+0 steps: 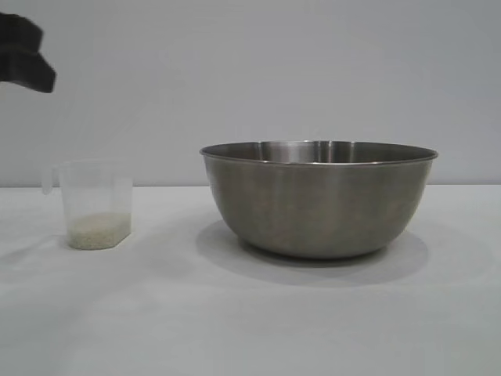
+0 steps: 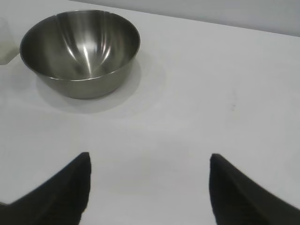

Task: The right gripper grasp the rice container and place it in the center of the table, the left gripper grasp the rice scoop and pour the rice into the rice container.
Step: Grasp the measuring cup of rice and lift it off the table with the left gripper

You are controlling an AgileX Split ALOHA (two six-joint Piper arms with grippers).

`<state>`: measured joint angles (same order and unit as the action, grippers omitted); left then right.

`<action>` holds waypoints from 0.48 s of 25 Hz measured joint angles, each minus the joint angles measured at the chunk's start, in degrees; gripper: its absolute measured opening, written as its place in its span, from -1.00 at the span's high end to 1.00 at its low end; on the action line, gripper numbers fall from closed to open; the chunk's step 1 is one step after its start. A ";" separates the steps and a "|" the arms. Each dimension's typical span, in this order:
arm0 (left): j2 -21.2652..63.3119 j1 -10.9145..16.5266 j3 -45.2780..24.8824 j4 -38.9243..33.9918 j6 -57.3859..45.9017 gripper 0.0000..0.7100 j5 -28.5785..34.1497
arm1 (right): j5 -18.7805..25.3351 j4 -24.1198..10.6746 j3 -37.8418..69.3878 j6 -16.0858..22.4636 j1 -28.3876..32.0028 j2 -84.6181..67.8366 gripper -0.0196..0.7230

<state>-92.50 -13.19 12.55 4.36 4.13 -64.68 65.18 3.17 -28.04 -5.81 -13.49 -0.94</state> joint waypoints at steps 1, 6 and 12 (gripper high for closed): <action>-1.14 0.00 -0.12 -0.71 0.36 -0.32 -0.26 | 0.00 0.00 0.00 0.00 0.00 0.00 -0.38; -9.21 0.00 -0.21 -2.23 0.92 -0.32 -0.31 | 0.00 0.00 0.00 0.00 0.00 0.00 -0.38; -16.15 0.00 2.97 -1.12 0.92 -0.32 -0.39 | 0.00 0.00 0.00 0.00 0.00 0.00 -0.38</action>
<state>-108.65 -13.19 15.52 3.24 5.05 -65.07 65.18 3.17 -28.04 -5.81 -13.49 -0.94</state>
